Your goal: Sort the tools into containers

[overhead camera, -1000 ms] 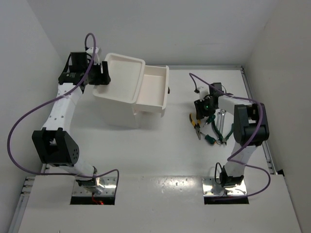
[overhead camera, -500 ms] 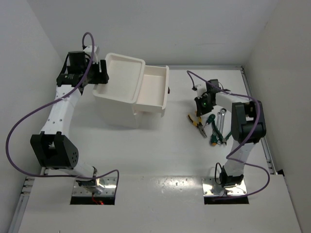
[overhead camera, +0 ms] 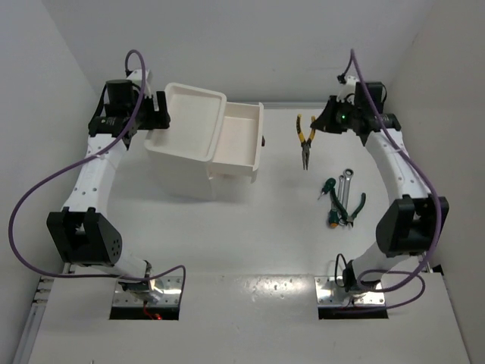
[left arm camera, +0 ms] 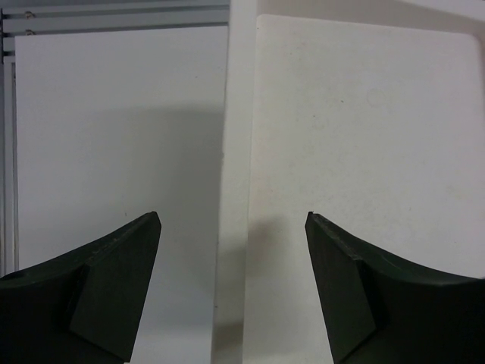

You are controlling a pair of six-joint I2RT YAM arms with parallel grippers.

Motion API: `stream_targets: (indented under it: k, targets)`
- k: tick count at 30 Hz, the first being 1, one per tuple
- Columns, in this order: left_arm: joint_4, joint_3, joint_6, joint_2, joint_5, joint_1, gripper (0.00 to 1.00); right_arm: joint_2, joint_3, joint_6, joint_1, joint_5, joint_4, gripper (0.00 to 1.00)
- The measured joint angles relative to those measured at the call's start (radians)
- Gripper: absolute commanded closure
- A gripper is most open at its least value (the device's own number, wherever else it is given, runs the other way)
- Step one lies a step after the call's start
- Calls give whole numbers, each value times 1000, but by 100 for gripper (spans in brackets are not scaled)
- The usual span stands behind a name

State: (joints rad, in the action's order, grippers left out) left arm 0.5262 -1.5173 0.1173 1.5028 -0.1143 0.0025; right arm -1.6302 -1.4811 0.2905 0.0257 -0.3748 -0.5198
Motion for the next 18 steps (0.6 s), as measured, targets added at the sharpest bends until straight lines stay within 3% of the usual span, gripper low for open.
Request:
stream_targets:
  k: [5,10,18]
  targets:
    - [-10,2,5,0,5,-3,16,64,11,276,26,-104,232,100]
    - [-13,4,16,0,7,-3,15,-23,-32,474,117,-143,421,100]
    - [-13,4,26,-5,11,-3,15,-227,-221,547,276,4,383,100]
